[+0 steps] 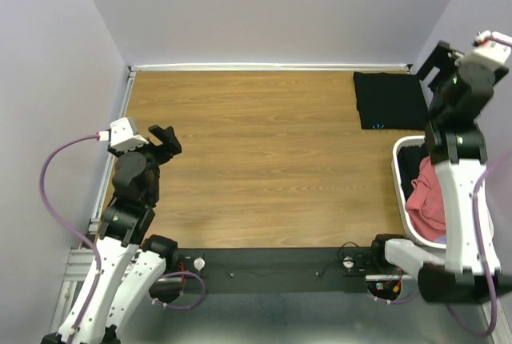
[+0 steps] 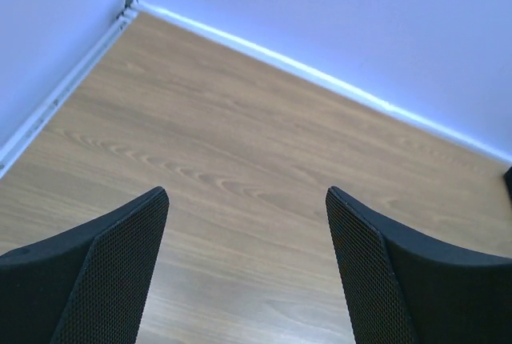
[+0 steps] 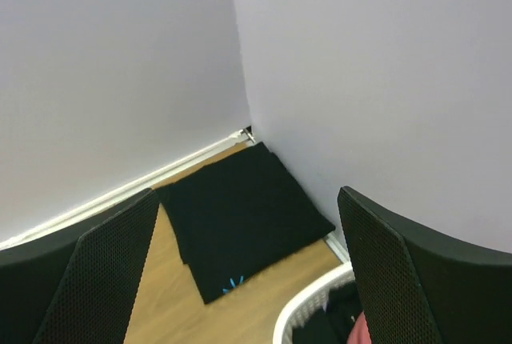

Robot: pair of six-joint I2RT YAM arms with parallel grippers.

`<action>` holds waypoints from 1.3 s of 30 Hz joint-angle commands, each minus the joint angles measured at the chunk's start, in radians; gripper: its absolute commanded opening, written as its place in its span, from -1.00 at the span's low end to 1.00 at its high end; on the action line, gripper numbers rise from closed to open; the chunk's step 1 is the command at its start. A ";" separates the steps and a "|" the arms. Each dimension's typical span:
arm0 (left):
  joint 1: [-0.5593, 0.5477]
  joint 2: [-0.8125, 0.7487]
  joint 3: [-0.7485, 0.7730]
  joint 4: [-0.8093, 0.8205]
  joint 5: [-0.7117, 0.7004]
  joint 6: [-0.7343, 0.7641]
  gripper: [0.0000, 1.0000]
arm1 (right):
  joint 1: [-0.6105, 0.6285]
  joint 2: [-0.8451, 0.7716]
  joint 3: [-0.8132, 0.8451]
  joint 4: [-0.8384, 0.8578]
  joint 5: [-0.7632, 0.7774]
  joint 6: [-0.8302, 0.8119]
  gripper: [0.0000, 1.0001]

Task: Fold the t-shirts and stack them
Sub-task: Neatly place the folded tshirt to the corner

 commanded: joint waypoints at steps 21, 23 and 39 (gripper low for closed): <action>0.003 -0.621 -0.147 0.102 -0.229 0.056 0.97 | 0.123 -0.873 -0.658 -0.063 -0.119 0.053 1.00; 0.003 -0.612 -0.143 0.117 -0.240 0.093 0.97 | 0.123 -0.889 -0.701 -0.056 -0.118 0.048 1.00; 0.005 -0.621 -0.235 0.202 -0.177 0.196 0.97 | 0.123 -0.959 -0.819 -0.022 -0.179 0.036 1.00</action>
